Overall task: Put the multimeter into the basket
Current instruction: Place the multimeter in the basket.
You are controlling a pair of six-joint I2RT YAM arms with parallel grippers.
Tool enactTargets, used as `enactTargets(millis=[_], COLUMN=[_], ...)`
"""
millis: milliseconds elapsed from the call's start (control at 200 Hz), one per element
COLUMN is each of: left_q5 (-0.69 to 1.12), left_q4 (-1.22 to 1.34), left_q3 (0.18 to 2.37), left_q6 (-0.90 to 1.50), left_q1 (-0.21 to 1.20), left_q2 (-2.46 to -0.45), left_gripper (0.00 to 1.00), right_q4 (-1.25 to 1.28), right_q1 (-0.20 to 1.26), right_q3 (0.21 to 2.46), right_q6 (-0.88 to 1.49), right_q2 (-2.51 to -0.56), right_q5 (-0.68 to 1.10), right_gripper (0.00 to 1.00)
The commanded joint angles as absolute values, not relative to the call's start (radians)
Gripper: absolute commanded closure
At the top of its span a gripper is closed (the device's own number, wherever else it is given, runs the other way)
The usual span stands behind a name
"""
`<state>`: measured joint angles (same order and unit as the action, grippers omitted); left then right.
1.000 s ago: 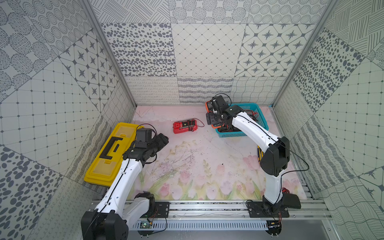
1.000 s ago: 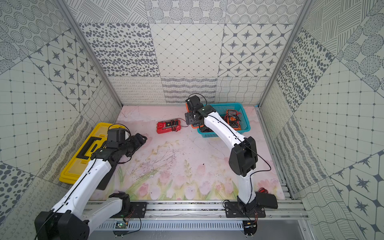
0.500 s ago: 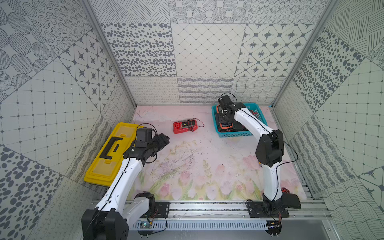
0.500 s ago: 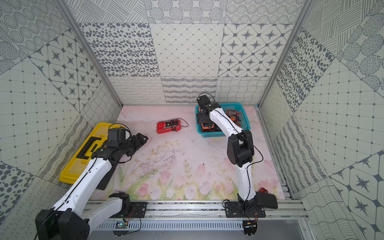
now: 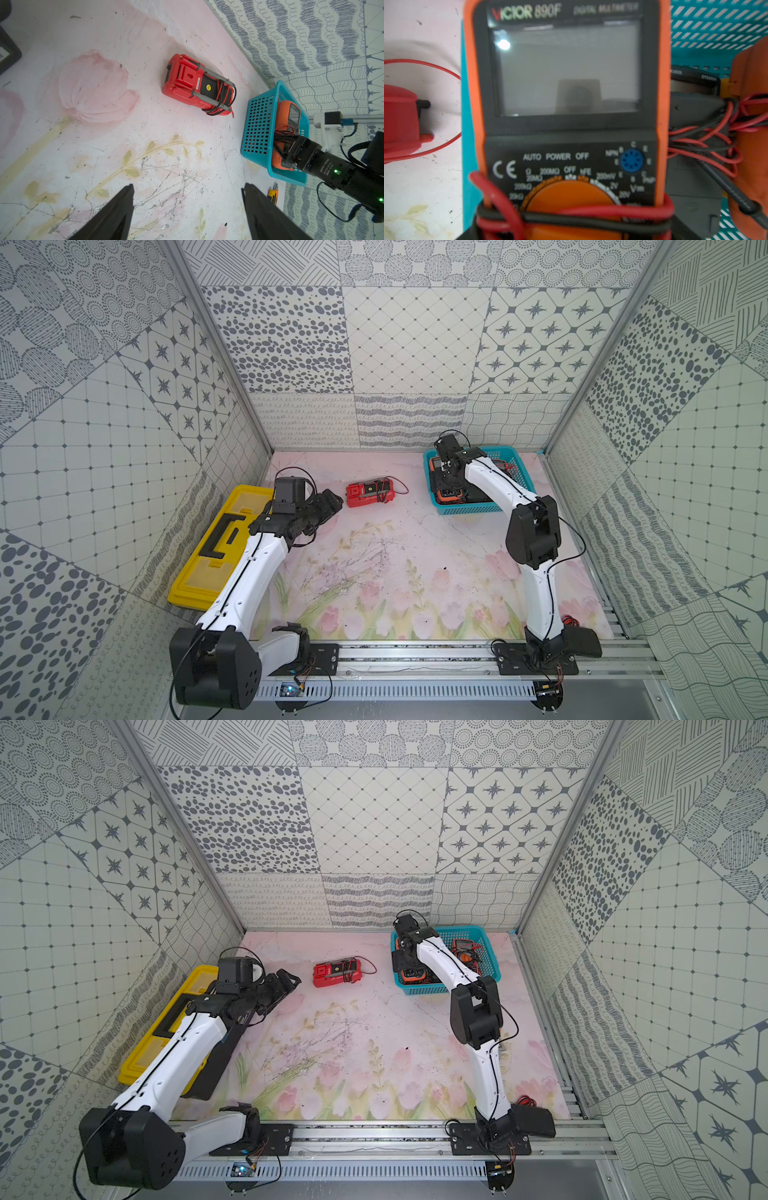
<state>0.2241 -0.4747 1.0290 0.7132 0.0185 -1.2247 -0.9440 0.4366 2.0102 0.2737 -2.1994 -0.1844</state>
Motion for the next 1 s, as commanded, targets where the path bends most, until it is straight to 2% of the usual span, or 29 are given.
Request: enactTargets(millis=[0,180,240,725,996], left_q5=[0.272,0.279,0.283,0.309,0.301], left_q4=[-0.454,-0.427,-0.429,-0.415,-0.410], left_q3=[1.109,1.161,1.181,1.195,1.199], left_q6=[0.678,0.648,0.629,0.605,0.631], left_q1=[0.021,0.021,0.021,0.021,0.036], left_q2=[-1.294,-1.357,-1.377,-1.442,-1.486], left_gripper=[0.13,0.13,0.13,0.11,0.11], right_q4=[-0.829,-0.773,-0.755,-0.772,-0.817], right_q1=[0.449,0.462,0.463,0.463,0.462], right_q3=[1.984,1.943,1.933,1.959,1.938], right_q6=[0.276,0.267,0.264,0.249,0.245], right_q2=[-2.197,-2.150,-2.131,-2.026,-1.940], right_q5=[-0.110,-0.085,-0.068,-0.096,-0.196], right_gripper=[0.31,0.15,0.02,0.01,0.01])
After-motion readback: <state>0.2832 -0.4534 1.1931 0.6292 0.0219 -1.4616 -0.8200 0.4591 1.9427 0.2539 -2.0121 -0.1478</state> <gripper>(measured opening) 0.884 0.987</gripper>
